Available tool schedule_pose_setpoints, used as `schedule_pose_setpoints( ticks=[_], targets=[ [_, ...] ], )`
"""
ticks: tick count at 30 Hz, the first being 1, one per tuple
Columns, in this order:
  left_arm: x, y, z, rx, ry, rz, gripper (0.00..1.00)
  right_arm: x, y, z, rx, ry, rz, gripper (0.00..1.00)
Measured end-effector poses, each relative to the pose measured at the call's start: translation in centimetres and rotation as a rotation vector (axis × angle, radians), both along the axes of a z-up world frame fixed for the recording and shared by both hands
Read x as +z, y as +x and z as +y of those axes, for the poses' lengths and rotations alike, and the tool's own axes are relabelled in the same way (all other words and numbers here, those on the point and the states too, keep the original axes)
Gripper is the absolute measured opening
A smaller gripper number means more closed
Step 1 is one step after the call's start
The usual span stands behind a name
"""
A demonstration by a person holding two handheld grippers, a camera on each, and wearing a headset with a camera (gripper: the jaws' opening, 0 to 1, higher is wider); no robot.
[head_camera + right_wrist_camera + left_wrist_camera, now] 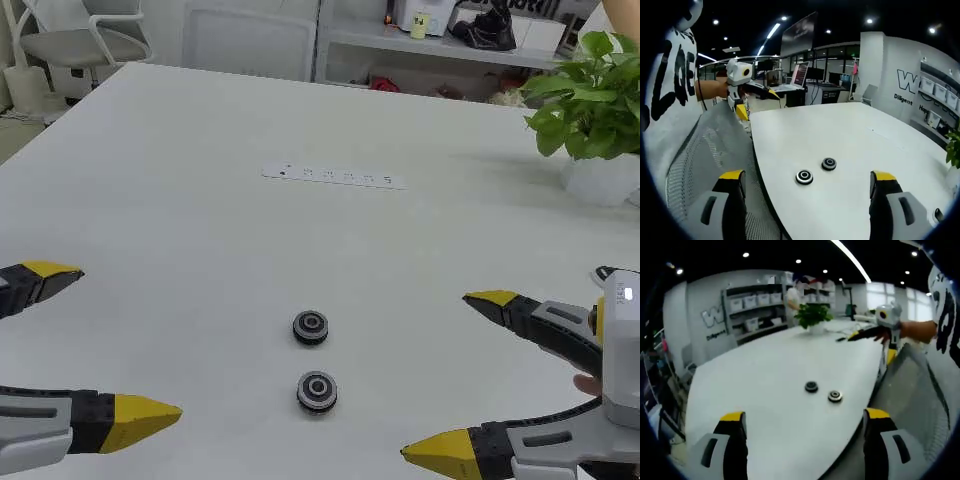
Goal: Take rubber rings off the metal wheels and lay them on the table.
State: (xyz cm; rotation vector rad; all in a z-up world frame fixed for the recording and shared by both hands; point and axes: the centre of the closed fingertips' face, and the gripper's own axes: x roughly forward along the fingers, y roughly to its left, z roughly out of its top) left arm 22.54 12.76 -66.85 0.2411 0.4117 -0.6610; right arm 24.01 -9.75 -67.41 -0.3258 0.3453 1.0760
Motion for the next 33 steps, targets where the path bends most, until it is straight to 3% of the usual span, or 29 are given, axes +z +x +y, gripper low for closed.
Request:
schedule_pose_setpoints(
  ticks=[20,33],
  targets=[
    [0.6,-0.6,1.5,0.031,0.018,-0.012,0.98,0.4,0.0,0.1,0.008,-0.012,-0.015,1.00],
    [0.6,0.0,1.0,0.016,0.019,-0.016,0.98,0.5,0.4,-0.2,0.001,-0.003,-0.018,1.00]
  ],
)
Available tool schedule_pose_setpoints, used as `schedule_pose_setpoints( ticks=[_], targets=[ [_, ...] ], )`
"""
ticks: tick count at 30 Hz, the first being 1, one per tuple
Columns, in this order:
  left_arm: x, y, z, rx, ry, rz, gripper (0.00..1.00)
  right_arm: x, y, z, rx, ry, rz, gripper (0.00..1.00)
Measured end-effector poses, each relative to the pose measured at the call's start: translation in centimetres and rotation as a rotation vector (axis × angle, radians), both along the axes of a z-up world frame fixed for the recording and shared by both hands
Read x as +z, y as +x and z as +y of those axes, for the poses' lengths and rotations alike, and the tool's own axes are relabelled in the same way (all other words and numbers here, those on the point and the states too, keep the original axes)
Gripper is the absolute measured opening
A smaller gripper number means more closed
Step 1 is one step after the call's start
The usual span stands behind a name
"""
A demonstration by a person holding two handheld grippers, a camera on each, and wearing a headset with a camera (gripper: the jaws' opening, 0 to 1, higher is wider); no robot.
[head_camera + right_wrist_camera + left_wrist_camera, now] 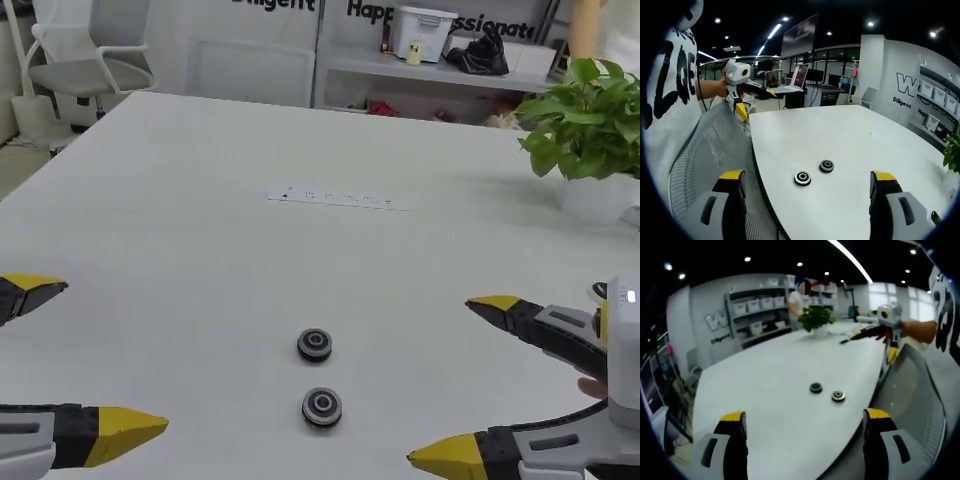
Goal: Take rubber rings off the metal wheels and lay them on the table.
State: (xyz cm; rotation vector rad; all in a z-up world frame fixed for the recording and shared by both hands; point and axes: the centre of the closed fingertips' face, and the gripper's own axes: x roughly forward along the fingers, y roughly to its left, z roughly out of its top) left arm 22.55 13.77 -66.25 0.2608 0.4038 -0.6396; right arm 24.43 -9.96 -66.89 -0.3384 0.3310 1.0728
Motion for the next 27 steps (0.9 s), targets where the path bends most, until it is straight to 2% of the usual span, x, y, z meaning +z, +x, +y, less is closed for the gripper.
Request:
schedule_pose_setpoints(
  ticks=[15,27],
  targets=[
    [0.0,0.7,0.1,-0.007,0.002,-0.003,0.98,0.0,0.5,0.1,0.000,-0.001,0.002,1.00],
    [0.2,1.1,-0.6,-0.035,0.011,-0.003,0.97,0.1,0.9,0.3,0.002,0.006,0.000,1.00]
  ],
)
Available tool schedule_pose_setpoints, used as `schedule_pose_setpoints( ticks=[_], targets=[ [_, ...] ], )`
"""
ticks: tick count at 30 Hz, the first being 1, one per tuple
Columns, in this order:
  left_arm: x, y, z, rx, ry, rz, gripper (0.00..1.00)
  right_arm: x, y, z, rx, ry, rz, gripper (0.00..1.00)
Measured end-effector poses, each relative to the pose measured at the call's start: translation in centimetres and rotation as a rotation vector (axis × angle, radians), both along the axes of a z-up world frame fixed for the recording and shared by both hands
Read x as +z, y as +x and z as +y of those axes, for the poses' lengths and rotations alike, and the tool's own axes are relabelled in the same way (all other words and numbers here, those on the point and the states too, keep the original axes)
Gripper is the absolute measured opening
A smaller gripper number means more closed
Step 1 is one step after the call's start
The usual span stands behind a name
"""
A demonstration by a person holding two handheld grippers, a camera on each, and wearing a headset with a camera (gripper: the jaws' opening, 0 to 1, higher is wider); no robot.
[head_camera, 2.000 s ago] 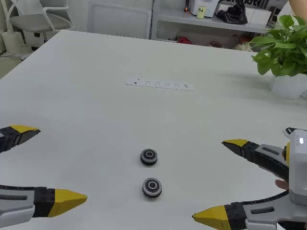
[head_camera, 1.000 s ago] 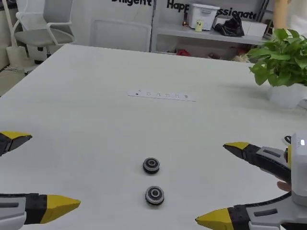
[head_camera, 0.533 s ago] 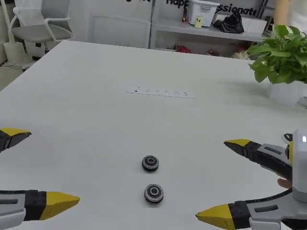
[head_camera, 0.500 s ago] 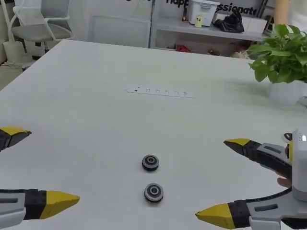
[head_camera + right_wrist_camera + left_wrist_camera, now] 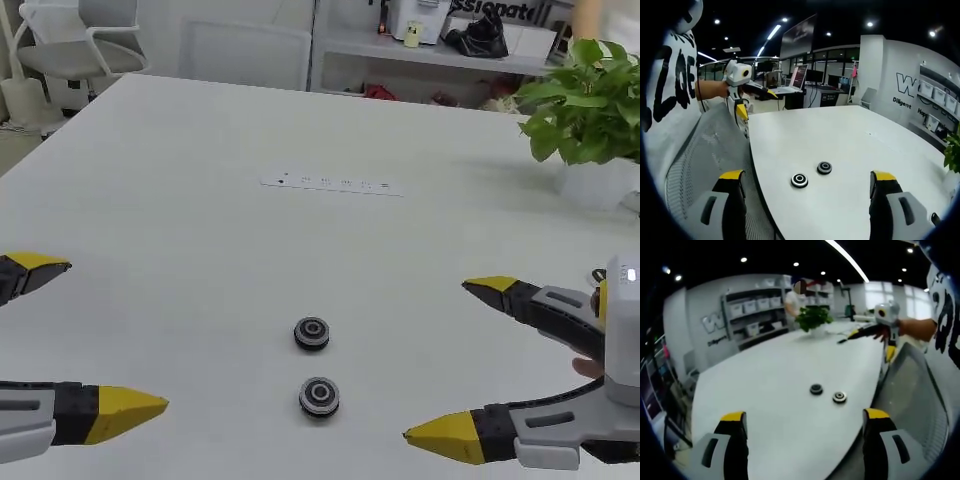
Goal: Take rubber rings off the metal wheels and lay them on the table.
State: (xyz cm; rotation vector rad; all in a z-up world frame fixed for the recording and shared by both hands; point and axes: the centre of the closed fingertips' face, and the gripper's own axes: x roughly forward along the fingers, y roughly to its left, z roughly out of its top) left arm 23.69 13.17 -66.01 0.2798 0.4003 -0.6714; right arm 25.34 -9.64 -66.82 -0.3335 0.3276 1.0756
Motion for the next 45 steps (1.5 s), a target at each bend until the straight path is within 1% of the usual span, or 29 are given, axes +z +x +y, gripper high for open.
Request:
schedule_pose_setpoints(
  ticks=[10,12,14,17,19,21,22,24,26,27,29,30,31,32,33,34,37,41,45],
  targets=[
    [0.0,0.5,-0.1,-0.003,0.011,-0.003,0.97,0.2,0.3,0.2,0.002,0.007,-0.004,1.00],
    [0.1,0.6,-0.3,-0.011,0.005,-0.010,0.96,0.1,0.3,0.4,0.003,0.009,-0.002,1.00],
    [-0.1,0.5,-0.4,-0.024,0.016,-0.009,0.96,0.0,0.3,0.4,0.009,0.004,-0.001,1.00],
    [-0.4,0.5,-0.2,-0.026,0.030,-0.007,0.96,-0.1,0.3,0.5,0.012,0.007,-0.001,1.00],
    [-0.4,0.7,-0.1,-0.018,0.020,-0.006,0.96,-0.1,0.4,0.7,0.011,0.011,0.003,1.00],
    [-0.3,0.8,-0.1,-0.020,0.000,-0.006,0.96,-0.1,0.5,0.8,0.014,0.023,0.012,1.00],
    [-0.4,0.9,0.0,-0.028,0.002,-0.001,0.96,-0.2,0.8,0.7,0.009,0.031,0.025,1.00],
    [-0.7,1.3,0.3,-0.022,0.008,0.006,0.96,-0.1,1.3,0.7,0.005,0.037,0.031,0.99],
    [-1.0,1.3,0.3,-0.032,0.018,0.015,0.96,-0.1,1.5,0.8,0.019,0.018,0.016,0.99],
    [-1.1,1.4,0.4,-0.028,0.025,0.021,0.96,-0.2,1.5,0.8,0.022,0.009,0.019,0.99],
    [-0.9,1.4,0.2,-0.029,0.015,0.014,0.95,-0.4,1.6,0.9,0.031,0.002,0.021,0.99],
    [-1.0,1.2,0.0,-0.043,0.013,0.019,0.95,-0.5,1.6,1.0,0.036,-0.001,0.019,0.99],
    [-1.2,1.1,-0.1,-0.058,0.029,0.024,0.95,-0.8,1.9,0.9,0.042,-0.008,0.019,0.98],
    [-1.6,1.1,0.0,-0.067,0.062,0.030,0.95,-0.9,2.0,0.9,0.043,-0.011,0.024,0.98],
    [-1.7,1.2,0.2,-0.066,0.076,0.029,0.95,-1.0,2.0,1.0,0.046,-0.011,0.027,0.98],
    [-1.8,1.3,0.2,-0.066,0.078,0.025,0.95,-1.0,2.0,1.1,0.050,-0.010,0.025,0.98],
    [-1.7,1.4,0.0,-0.073,0.060,0.024,0.95,-1.3,1.9,1.3,0.060,-0.007,0.022,0.98],
    [-2.0,1.6,-0.5,-0.086,0.059,0.030,0.94,-1.8,1.7,1.6,0.072,0.001,0.033,0.97],
    [-1.8,1.8,-1.1,-0.100,0.054,0.025,0.94,-1.7,1.7,1.7,0.076,0.011,0.025,0.96]
  ],
)
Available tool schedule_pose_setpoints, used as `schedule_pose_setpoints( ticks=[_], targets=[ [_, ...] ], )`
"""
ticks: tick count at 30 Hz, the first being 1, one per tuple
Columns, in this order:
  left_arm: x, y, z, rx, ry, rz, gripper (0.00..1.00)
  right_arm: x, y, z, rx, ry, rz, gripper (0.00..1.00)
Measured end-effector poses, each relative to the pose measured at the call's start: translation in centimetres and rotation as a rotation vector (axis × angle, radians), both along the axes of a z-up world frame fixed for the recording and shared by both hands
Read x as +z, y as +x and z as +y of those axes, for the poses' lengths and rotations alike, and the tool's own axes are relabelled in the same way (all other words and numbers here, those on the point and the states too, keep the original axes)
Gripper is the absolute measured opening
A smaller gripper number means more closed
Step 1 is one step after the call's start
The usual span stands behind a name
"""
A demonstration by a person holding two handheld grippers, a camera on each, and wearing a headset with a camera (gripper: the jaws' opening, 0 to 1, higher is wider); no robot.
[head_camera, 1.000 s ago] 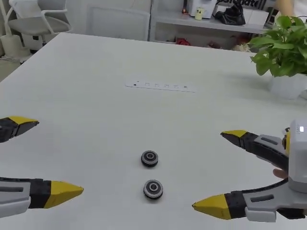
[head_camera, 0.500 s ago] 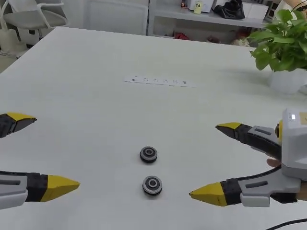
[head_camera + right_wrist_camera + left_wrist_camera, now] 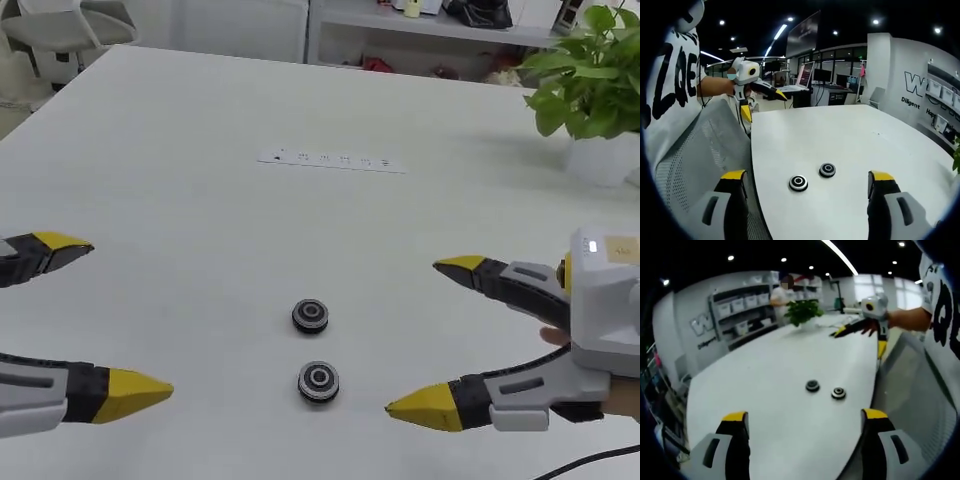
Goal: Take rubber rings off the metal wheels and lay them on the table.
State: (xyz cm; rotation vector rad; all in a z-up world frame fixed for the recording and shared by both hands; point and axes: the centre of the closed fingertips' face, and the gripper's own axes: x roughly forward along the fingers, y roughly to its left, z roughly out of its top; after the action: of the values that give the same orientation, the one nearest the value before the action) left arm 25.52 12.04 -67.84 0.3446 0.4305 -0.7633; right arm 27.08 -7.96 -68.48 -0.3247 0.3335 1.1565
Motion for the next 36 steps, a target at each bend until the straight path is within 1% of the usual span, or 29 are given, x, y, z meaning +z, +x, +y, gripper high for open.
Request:
schedule_pose_setpoints(
  ticks=[4,7,10,16,19,23,25,29,31,36],
  targets=[
    [0.0,0.1,-0.5,-0.018,-0.001,-0.002,0.94,0.0,0.0,-0.1,-0.004,0.014,0.006,0.96],
    [-0.1,-0.2,-1.0,-0.034,0.007,-0.001,0.93,-0.2,0.0,-0.1,-0.005,0.008,0.005,0.95],
    [-0.2,-0.3,-1.4,-0.053,0.012,0.000,0.93,-0.3,-0.1,0.0,-0.004,0.015,0.006,0.94],
    [-0.5,-0.3,-1.8,-0.078,0.019,0.005,0.92,-1.4,-0.4,0.0,0.002,0.004,0.018,0.93],
    [-0.8,-0.2,-2.0,-0.087,0.017,0.011,0.92,-1.9,-0.4,0.1,0.005,0.006,0.026,0.91],
    [-1.1,0.0,-2.5,-0.109,0.018,0.007,0.89,-2.7,-0.1,0.1,0.007,0.003,0.035,0.90],
    [-1.3,0.2,-2.7,-0.114,0.017,0.011,0.89,-3.0,0.1,0.0,0.010,0.001,0.039,0.89],
    [-1.7,0.4,-3.0,-0.128,0.010,0.017,0.88,-3.4,0.4,0.1,0.015,-0.003,0.044,0.87],
    [-1.9,0.6,-3.1,-0.133,0.011,0.023,0.88,-3.6,0.5,0.1,0.024,-0.008,0.041,0.84],
    [-2.3,0.9,-3.3,-0.147,0.011,0.030,0.87,-3.7,1.0,0.2,0.026,0.007,0.046,0.81]
  ],
)
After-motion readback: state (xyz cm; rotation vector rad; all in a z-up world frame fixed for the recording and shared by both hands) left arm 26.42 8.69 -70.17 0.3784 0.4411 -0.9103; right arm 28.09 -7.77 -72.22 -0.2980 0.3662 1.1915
